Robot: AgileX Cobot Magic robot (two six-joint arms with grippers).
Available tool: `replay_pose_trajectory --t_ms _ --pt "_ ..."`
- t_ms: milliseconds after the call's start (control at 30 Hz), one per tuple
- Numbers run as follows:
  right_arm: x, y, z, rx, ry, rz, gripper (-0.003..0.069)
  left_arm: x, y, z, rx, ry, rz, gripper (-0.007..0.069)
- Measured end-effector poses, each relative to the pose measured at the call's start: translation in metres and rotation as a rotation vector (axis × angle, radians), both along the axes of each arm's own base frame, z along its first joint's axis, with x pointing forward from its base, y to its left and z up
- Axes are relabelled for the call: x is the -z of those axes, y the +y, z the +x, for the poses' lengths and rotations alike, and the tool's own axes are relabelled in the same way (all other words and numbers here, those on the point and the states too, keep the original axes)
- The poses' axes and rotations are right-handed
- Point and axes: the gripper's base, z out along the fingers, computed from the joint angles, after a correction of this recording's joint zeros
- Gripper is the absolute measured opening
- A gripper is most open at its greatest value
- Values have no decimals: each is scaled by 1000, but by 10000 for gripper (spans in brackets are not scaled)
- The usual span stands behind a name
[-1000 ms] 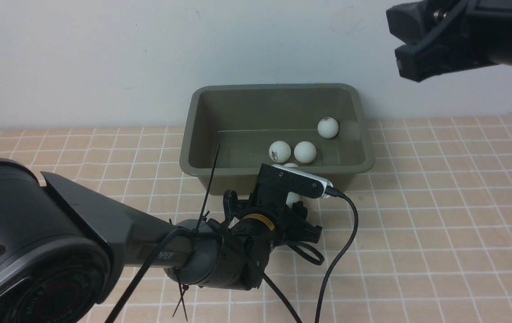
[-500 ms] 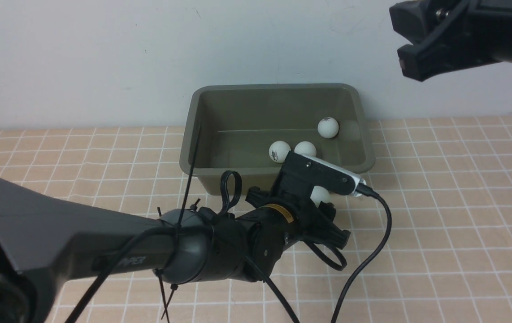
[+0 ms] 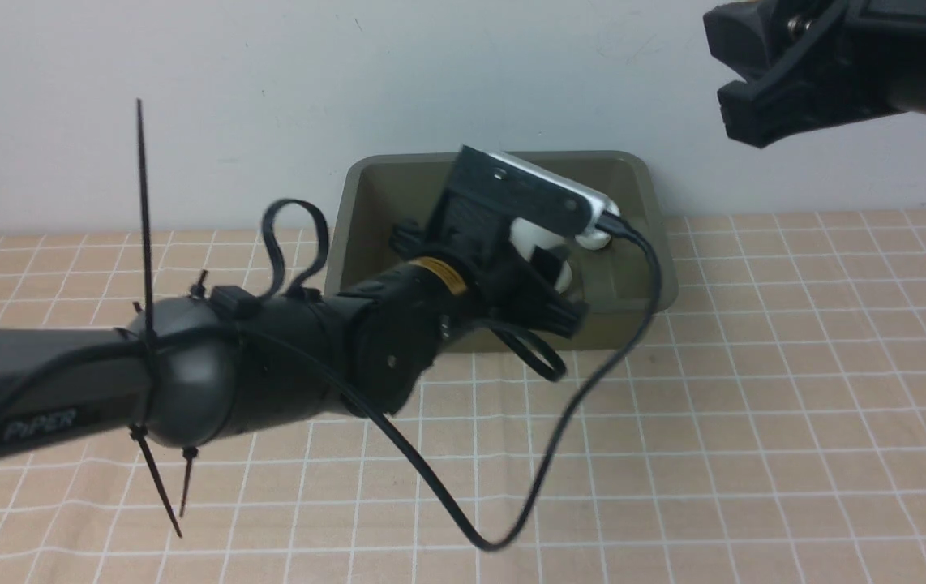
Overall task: Put the table tennis balls into the box on the light coffee tablecloth.
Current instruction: 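Drop the ball into the bin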
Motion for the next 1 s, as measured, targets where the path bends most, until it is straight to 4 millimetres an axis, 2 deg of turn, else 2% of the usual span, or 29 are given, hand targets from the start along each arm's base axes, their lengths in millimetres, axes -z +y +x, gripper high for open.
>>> replay_pose_trajectory --t_ms 100,233,433,500,633,733,767,800,1000 --pt "0 0 0 -1 6 8 347 5 33 24 -59 -35 62 316" --pt "1 1 0 -4 14 20 347 14 56 43 -84 -27 94 331" --pt "0 2 -1 -10 18 33 347 20 61 47 -100 31 38 463" --pt "0 2 -1 -14 12 34 347 16 60 45 -89 30 43 478" --pt "-3 0 -1 -12 -20 8 347 -9 62 32 -52 44 84 476" --pt "-10 -6 -7 -9 -57 3 347 -38 70 15 -39 65 106 465" --pt "-11 -7 -8 -9 -65 3 347 -37 70 14 -39 73 111 463" --pt "-18 -12 -15 -8 -91 17 347 -54 75 2 -34 94 122 453" --pt "-48 -41 -53 -19 -204 79 347 -105 95 -43 -15 118 156 421"
